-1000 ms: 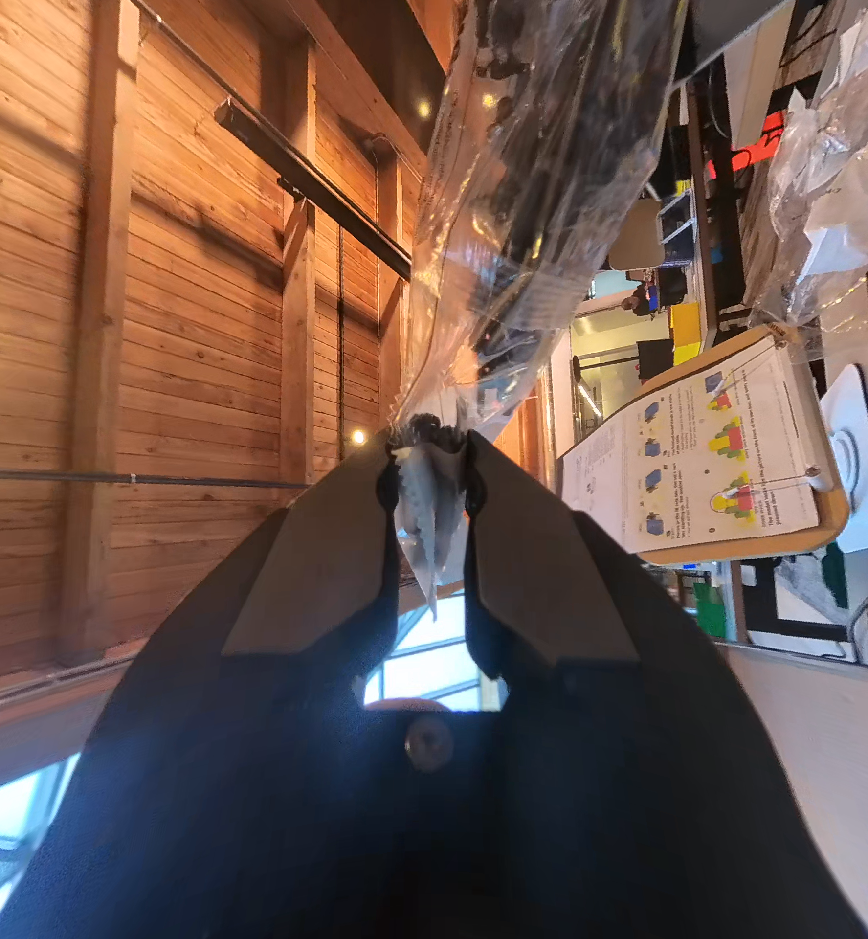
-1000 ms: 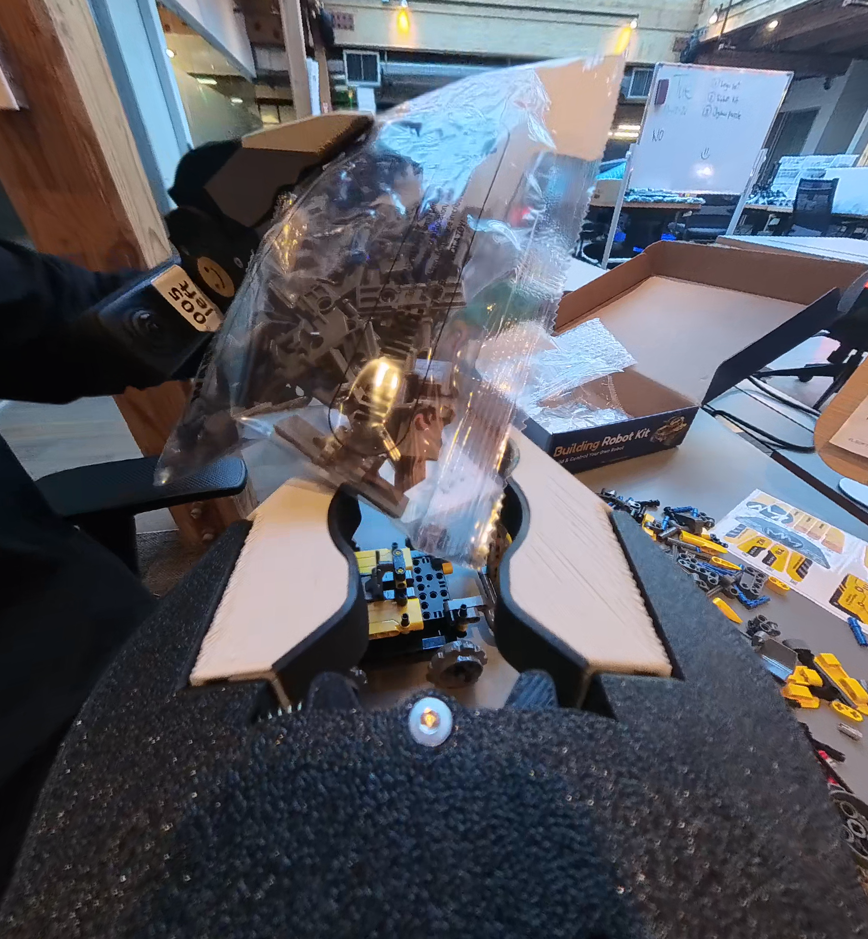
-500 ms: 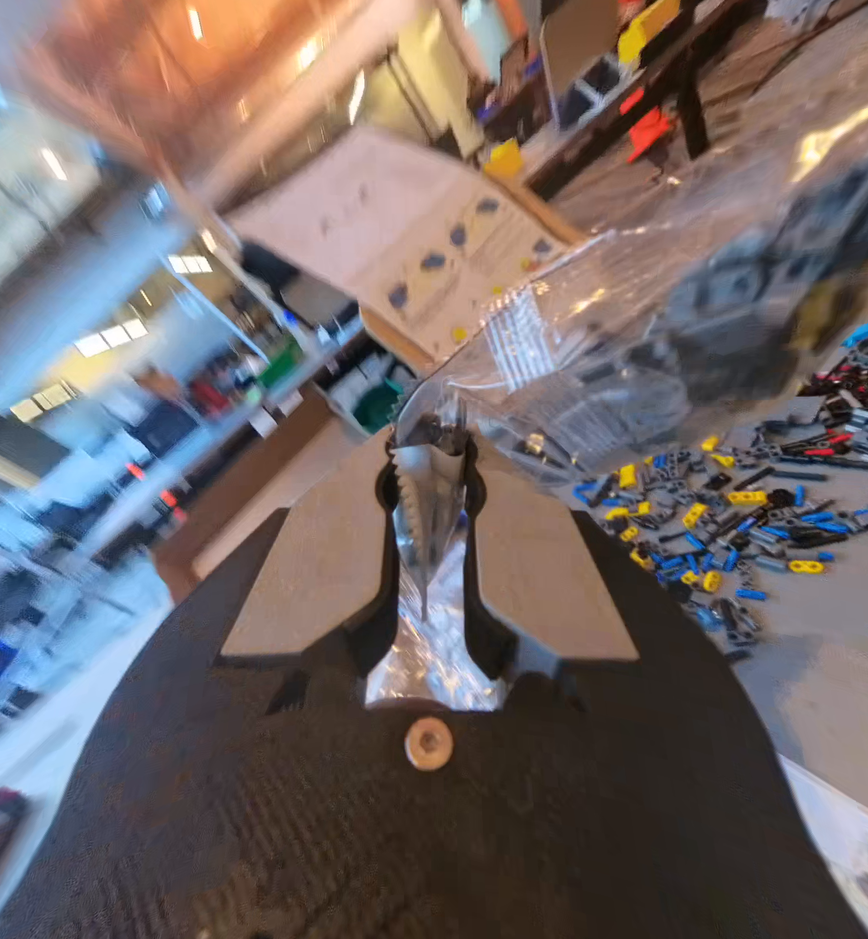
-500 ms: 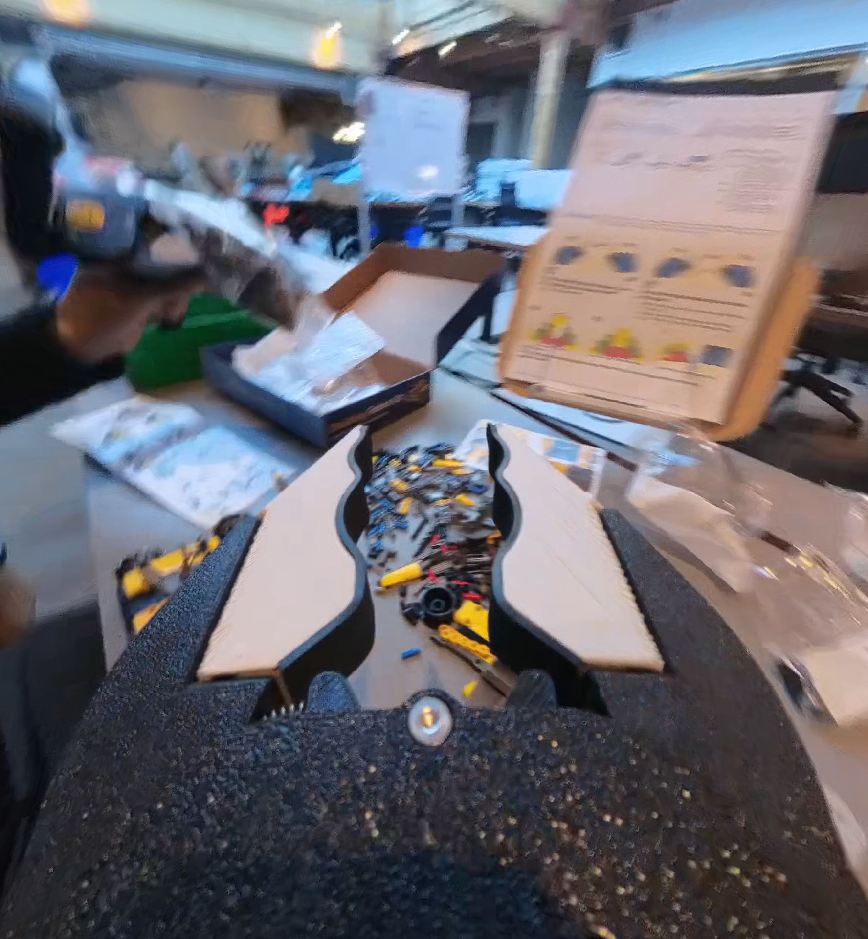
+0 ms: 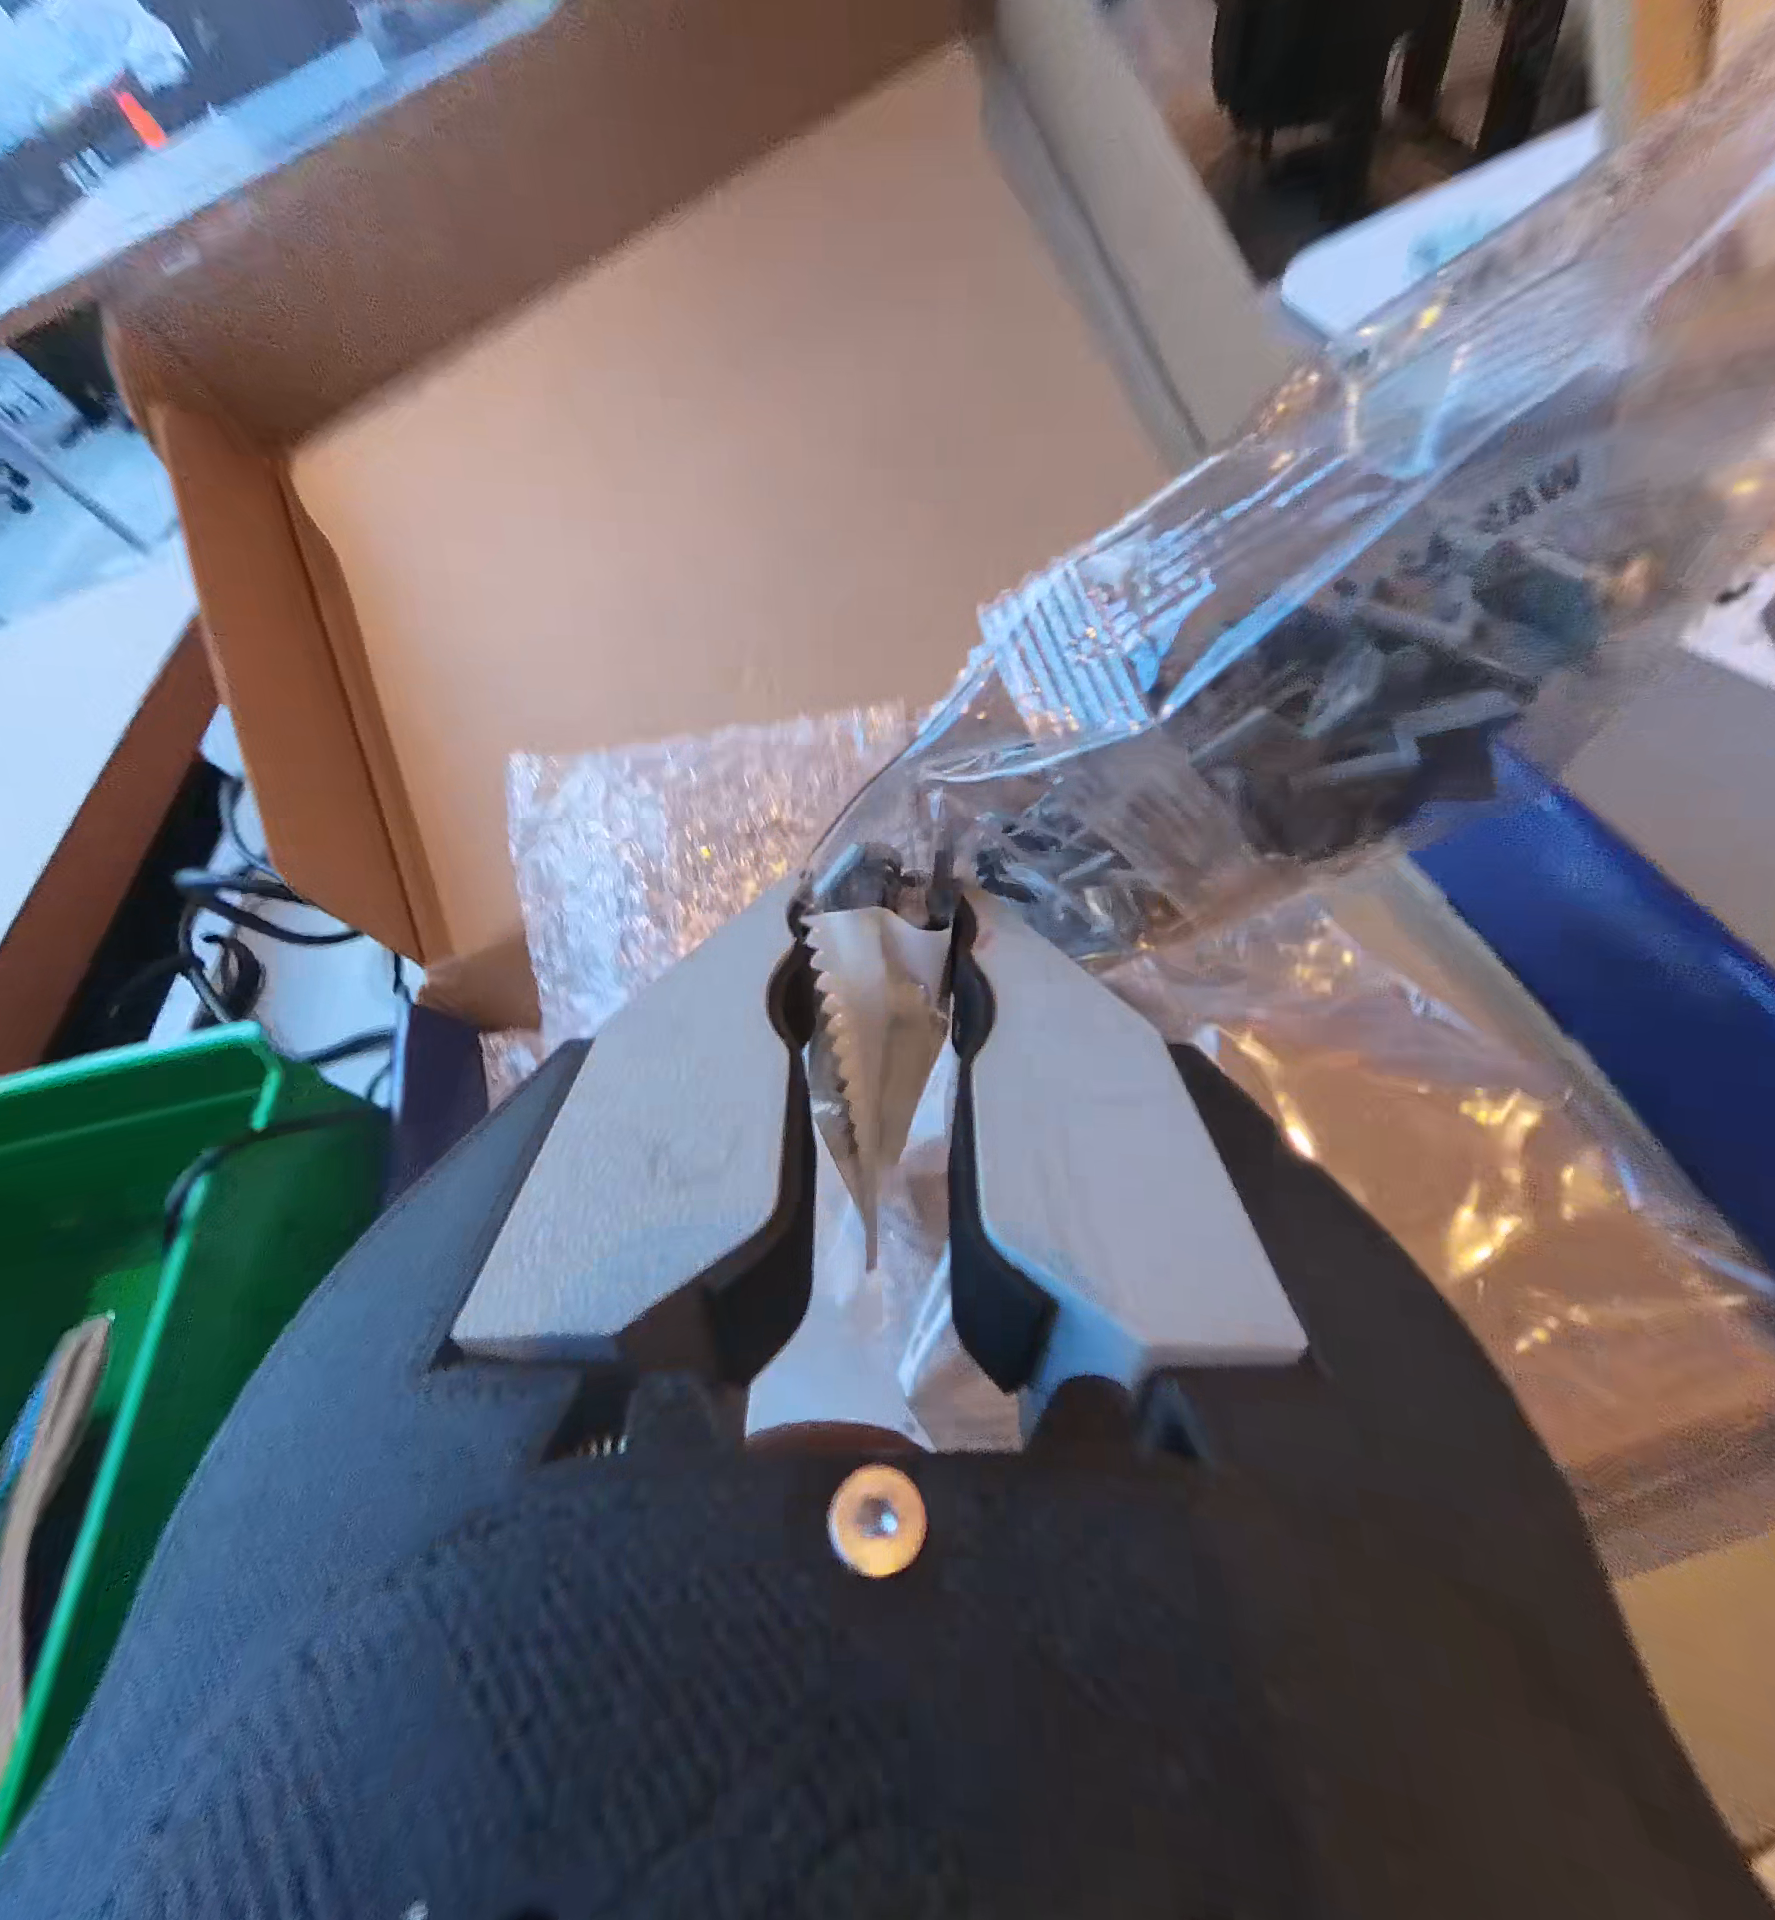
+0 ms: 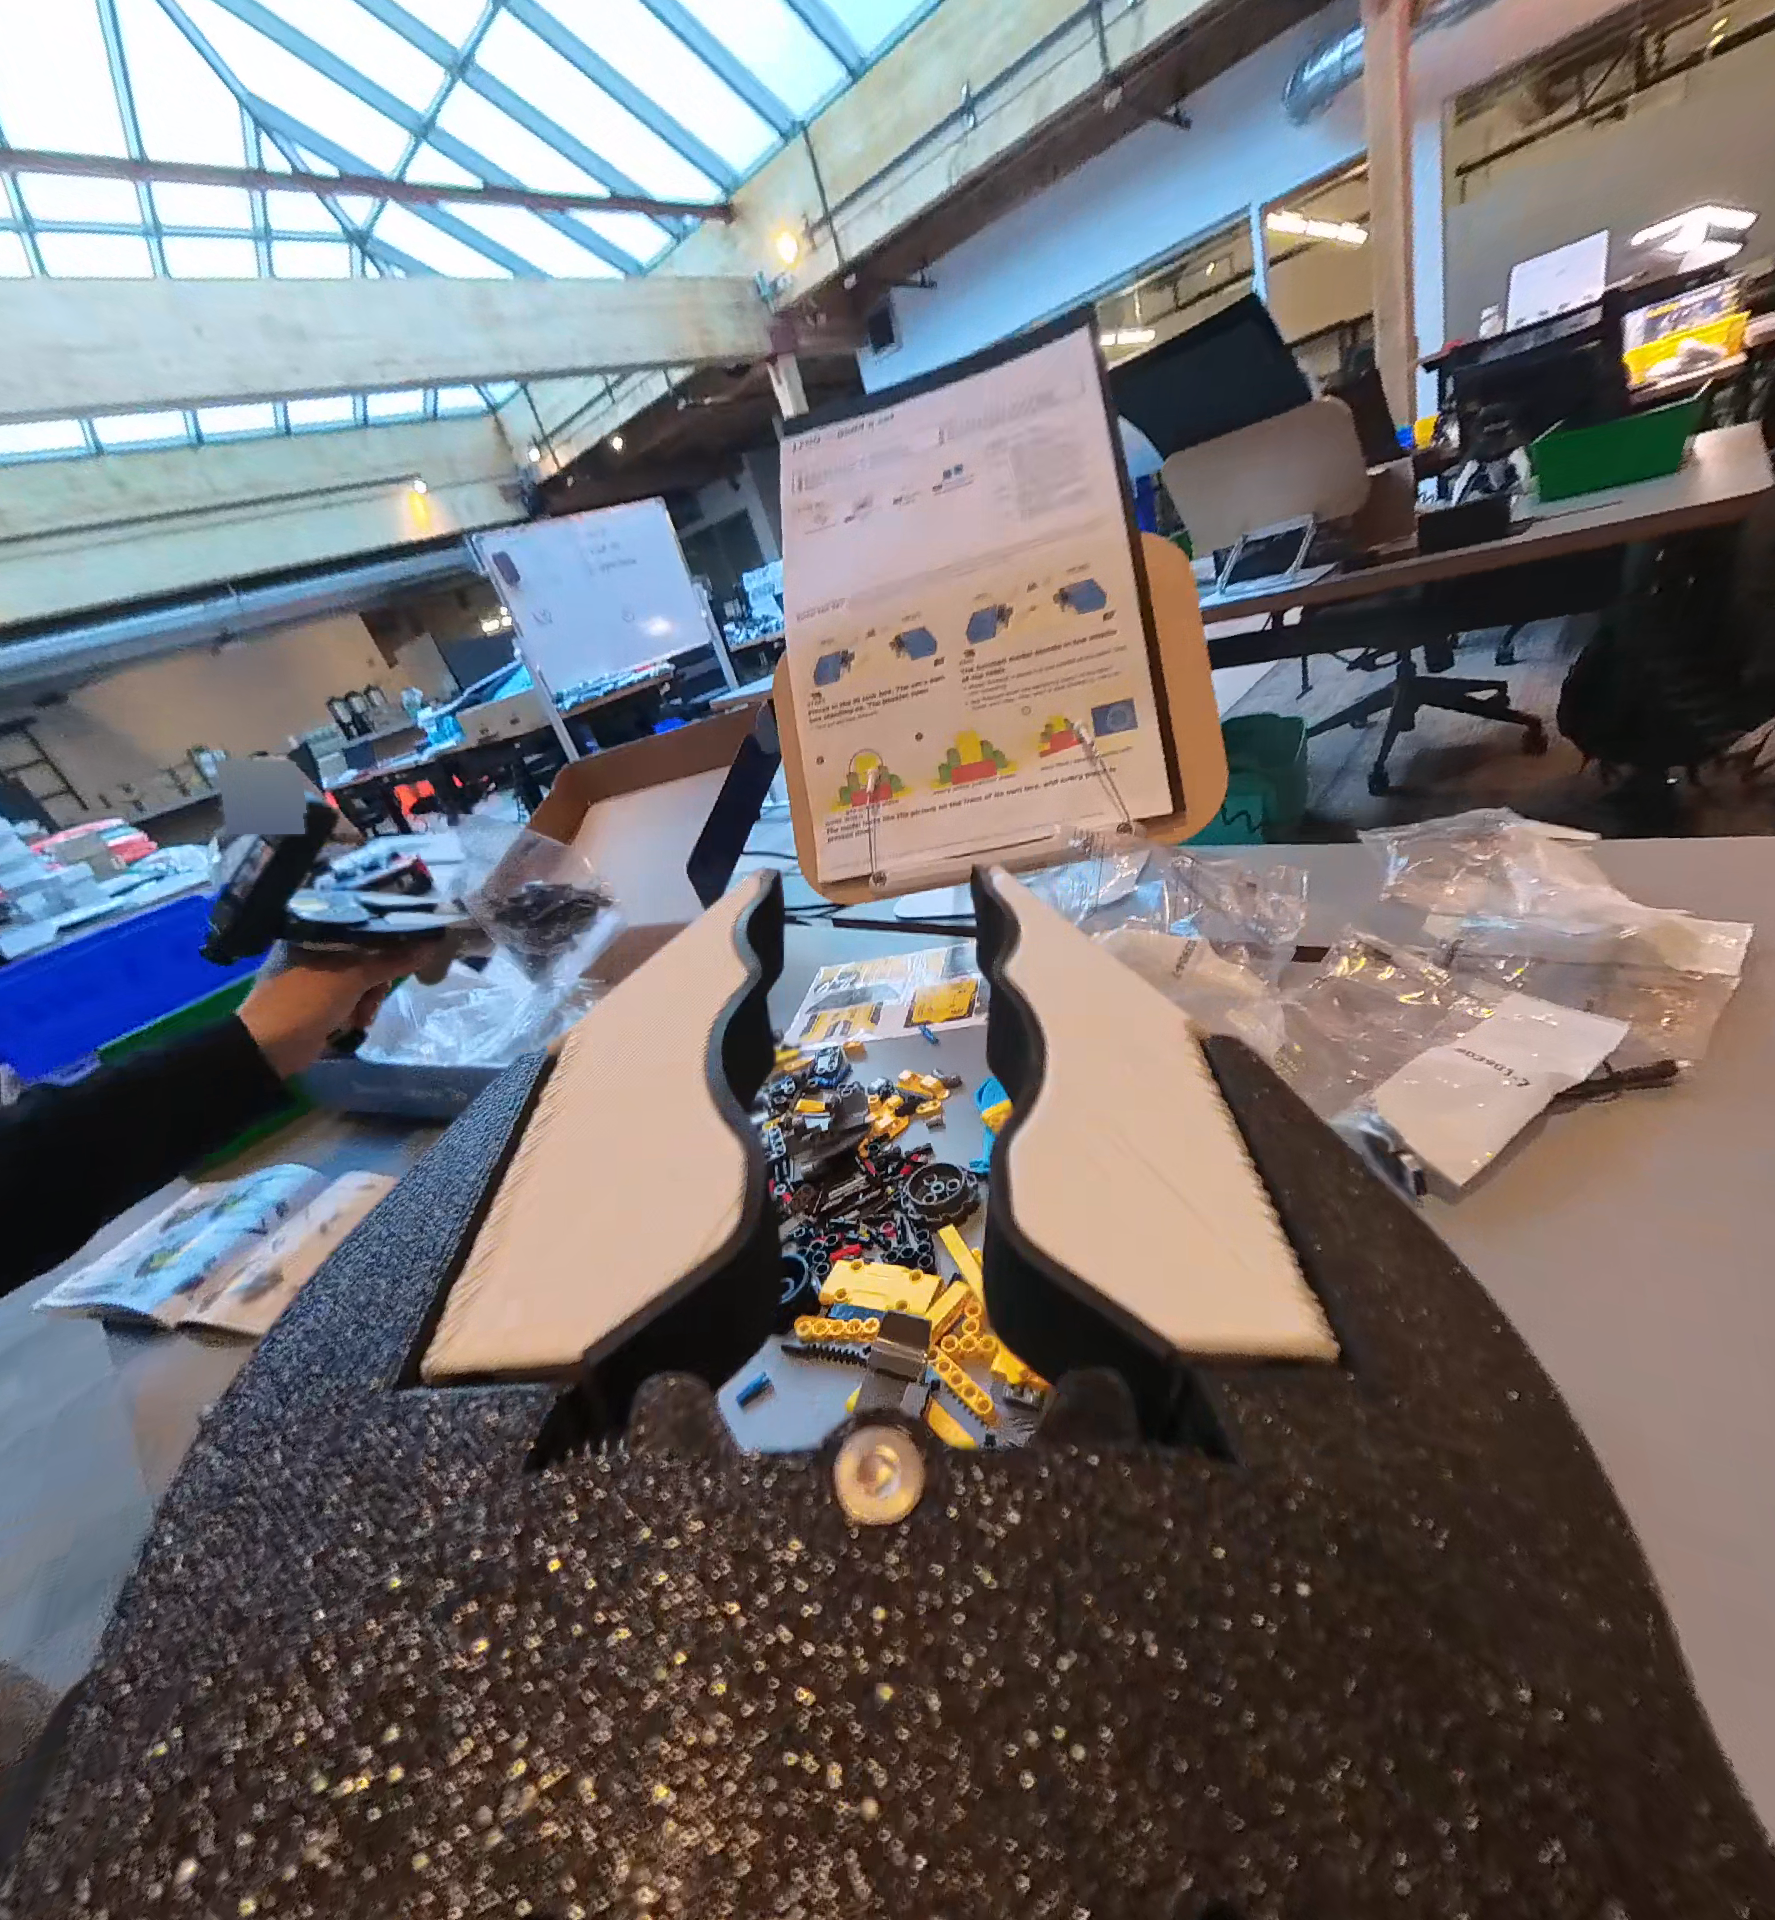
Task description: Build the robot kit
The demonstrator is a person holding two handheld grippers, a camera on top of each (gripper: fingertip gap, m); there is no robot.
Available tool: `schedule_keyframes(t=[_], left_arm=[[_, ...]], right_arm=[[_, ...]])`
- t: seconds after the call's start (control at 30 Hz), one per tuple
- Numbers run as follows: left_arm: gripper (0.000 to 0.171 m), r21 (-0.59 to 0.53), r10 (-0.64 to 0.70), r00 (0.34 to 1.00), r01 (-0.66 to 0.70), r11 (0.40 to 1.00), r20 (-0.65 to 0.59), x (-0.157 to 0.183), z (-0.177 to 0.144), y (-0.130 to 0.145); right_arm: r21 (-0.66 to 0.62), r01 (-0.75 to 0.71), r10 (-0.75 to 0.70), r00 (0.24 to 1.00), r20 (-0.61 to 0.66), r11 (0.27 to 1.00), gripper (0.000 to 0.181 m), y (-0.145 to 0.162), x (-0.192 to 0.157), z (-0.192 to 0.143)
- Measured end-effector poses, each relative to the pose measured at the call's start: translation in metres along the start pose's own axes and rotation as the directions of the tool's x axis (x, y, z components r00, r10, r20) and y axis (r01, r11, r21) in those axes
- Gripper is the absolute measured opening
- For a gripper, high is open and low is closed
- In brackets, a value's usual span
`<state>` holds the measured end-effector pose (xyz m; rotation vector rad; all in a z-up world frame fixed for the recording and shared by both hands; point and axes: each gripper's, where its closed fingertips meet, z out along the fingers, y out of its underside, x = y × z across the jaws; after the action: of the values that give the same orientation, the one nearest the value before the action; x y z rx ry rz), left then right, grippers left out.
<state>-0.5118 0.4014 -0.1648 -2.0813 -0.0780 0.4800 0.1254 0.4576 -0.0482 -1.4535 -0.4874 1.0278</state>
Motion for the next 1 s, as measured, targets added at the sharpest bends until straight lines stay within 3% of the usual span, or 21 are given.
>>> schedule_keyframes(t=[0.17, 0.3, 0.37, 0.53, 0.63, 0.87, 1.0], left_arm=[[0.03, -0.152, -0.048, 0.997, 0.038, 0.988, -0.065, 0.016, 0.01, 0.043], [0.071, -0.168, -0.235, 0.958, 0.209, 0.963, -0.161, 0.029, -0.006, 0.04], [0.079, -0.143, -0.313, 0.928, 0.289, 0.947, -0.202, 0.03, -0.02, 0.027], [0.08, -0.023, -0.411, 0.858, 0.425, 0.905, -0.308, 0.037, -0.061, -0.011], [0.08, 0.036, -0.389, 0.833, 0.437, 0.899, -0.394, 0.056, -0.09, -0.024], [0.079, 0.027, -0.315, 0.744, 0.408, 0.913, -0.59, 0.131, -0.138, -0.007], [0.074, 0.009, -0.215, 0.769, 0.277, 0.961, -0.602, 0.146, -0.134, -0.004]], right_arm=[[-0.057, 0.007, -0.007, 1.0, 0.007, 0.998, 0.035, 0.017, -0.001, 0.014], [-0.082, 0.033, -0.033, 0.999, 0.009, 0.996, 0.032, 0.023, -0.002, 0.018], [-0.102, 0.044, -0.045, 0.999, -0.001, 0.994, 0.032, 0.027, 0.001, 0.019], [-0.148, 0.043, -0.045, 0.999, -0.009, 0.988, 0.032, 0.042, 0.002, 0.028], [-0.199, 0.058, -0.057, 0.998, 0.011, 0.978, 0.032, 0.057, -0.004, 0.038], [-0.376, 0.117, -0.103, 0.993, 0.058, 0.919, 0.035, 0.104, -0.018, 0.061], [-0.439, 0.153, -0.133, 0.988, 0.076, 0.885, 0.036, 0.124, -0.023, 0.074]])
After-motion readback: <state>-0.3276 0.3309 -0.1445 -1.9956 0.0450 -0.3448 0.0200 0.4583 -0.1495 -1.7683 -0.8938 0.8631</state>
